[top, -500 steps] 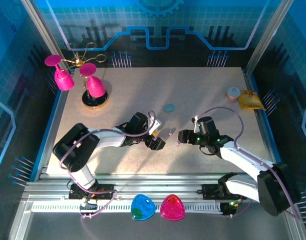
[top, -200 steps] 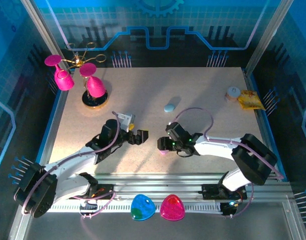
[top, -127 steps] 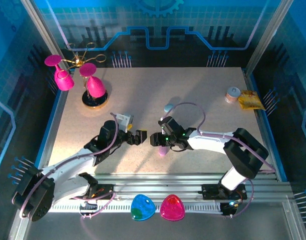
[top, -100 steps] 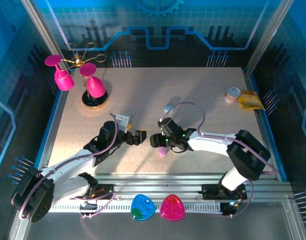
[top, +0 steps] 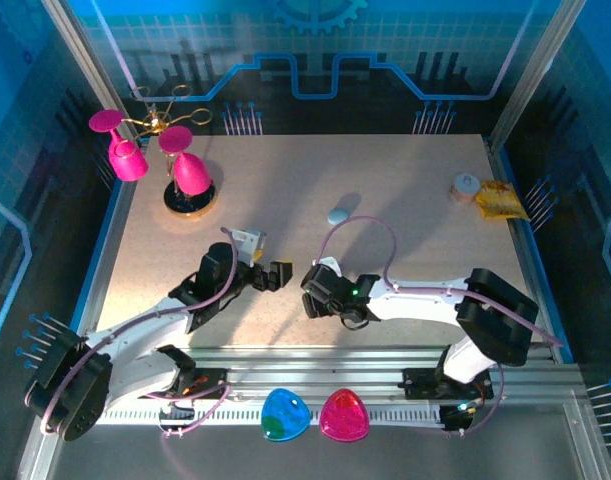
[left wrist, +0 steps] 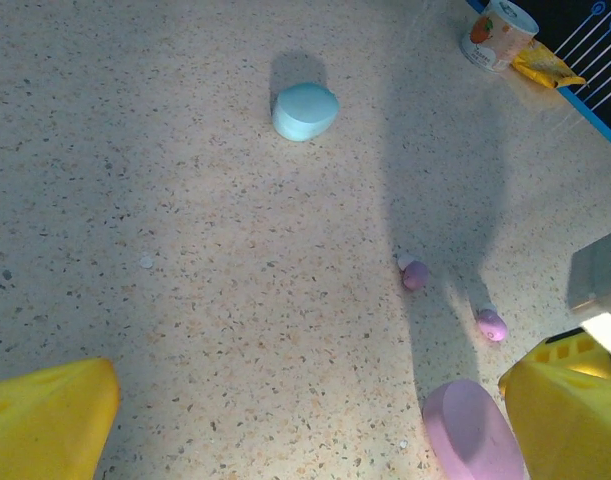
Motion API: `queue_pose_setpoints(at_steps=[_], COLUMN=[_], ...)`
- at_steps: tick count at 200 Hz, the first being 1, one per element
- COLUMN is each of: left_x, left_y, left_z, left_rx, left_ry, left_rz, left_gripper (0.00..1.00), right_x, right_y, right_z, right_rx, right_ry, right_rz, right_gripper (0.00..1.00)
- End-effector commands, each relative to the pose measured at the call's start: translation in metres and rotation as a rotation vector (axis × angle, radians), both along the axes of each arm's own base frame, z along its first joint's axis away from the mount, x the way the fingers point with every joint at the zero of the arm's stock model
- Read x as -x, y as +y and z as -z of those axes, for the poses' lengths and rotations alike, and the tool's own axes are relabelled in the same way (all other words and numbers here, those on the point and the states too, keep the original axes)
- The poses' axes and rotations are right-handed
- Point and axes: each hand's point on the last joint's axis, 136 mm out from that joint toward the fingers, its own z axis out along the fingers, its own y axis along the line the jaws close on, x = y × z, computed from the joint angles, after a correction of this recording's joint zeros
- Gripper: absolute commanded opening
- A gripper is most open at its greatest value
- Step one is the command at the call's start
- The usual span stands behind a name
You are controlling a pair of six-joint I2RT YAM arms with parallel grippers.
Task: Insert wireless bluetooth earbuds into charging case
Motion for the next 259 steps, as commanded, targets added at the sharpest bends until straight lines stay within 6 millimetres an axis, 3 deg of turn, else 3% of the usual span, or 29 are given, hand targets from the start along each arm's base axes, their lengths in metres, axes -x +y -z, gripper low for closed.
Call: queue_pose_setpoints(at_steps=[1, 45, 50, 64, 88, 110, 138, 195, 234, 259], left_x=[-0.003, -0.002, -0.002, -0.002, -0.002, -0.003, -0.003, 0.008, 0.044, 0.063], left_y=[0.001, 0.002, 0.002, 0.002, 0.002, 0.003, 0.001, -0.019, -0.045, -0.053], left_z=[-0.002, -0.003, -0.003, -0.002, -0.001, -0.001, -0.003, -0.031, -0.084, -0.1], left_rx=[-0.002, -0.004, -0.006, -0.01, -0.011, -0.013, -0.01, 0.033, 0.158, 0.17], left_ry=[-0.023, -0.023, -0.022, -0.019, -0.017, -0.021, -0.034, -0.166, -0.382, -0.445], left_rz=[-0.002, -0.003, -0.002, -0.002, -0.003, -0.008, 0.002, 0.158, 0.407, 0.521], left_gripper=[0.99, 0.99, 0.99, 0.99, 0.99, 0.99, 0.99, 0.99, 0.99, 0.99], right_x=[-0.002, -0.001, -0.006, -0.008, -0.011, -0.011, -0.015, -0.032, -0.014, 0.002], right_y=[-0.001, 0.002, 0.011, 0.012, 0.007, 0.0, 0.002, -0.002, -0.007, -0.013], right_z=[0.005, 0.025, 0.018, 0.019, 0.019, 0.019, 0.008, -0.052, -0.12, -0.154], right_rx=[0.038, 0.066, 0.043, 0.045, 0.048, 0.031, -0.067, -0.249, -0.433, -0.495], right_ry=[0.009, 0.06, 0.049, 0.05, 0.048, 0.046, 0.034, -0.079, -0.169, -0.192], right_rz=[0.02, 0.006, 0.005, 0.004, 0.01, -0.007, -0.096, -0.371, -0.611, -0.715], right_gripper=[0.66, 0.57, 0.56, 0.52, 0.46, 0.33, 0.25, 0.19, 0.18, 0.16])
